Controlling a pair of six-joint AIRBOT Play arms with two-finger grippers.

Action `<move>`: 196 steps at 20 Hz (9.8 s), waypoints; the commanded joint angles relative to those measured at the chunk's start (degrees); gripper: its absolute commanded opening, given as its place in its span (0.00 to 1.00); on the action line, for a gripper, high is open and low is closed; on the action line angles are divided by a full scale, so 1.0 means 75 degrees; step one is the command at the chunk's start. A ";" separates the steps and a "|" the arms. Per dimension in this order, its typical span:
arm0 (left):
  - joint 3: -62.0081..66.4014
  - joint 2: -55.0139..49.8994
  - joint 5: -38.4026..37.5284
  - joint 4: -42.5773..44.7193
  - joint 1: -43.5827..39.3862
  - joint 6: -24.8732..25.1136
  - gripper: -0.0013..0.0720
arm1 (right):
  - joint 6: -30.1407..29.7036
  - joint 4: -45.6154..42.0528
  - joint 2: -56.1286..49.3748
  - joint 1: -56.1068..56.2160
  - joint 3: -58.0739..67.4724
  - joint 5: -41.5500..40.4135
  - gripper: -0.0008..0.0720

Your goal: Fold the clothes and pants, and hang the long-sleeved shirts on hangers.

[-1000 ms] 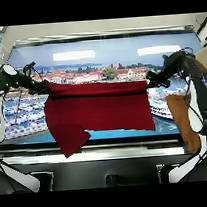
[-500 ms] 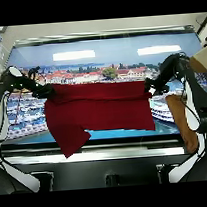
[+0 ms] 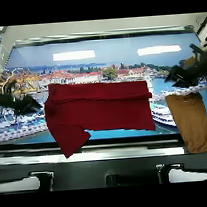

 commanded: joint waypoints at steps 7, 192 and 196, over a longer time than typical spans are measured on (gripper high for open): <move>-0.5625 0.3150 0.1711 -0.0583 0.0592 0.0195 0.67 | -0.0393 0.1072 0.1413 -0.0714 -0.2664 0.0318 0.67; 0.4642 0.1035 0.0408 0.1784 -0.1932 -0.2734 0.04 | -0.1169 0.3515 -0.0758 0.2049 -0.3413 0.3515 0.94; 0.4642 0.1029 0.0414 0.1784 -0.1932 -0.2734 0.04 | -0.1784 0.4299 -0.1402 0.2498 -0.3663 0.3958 0.94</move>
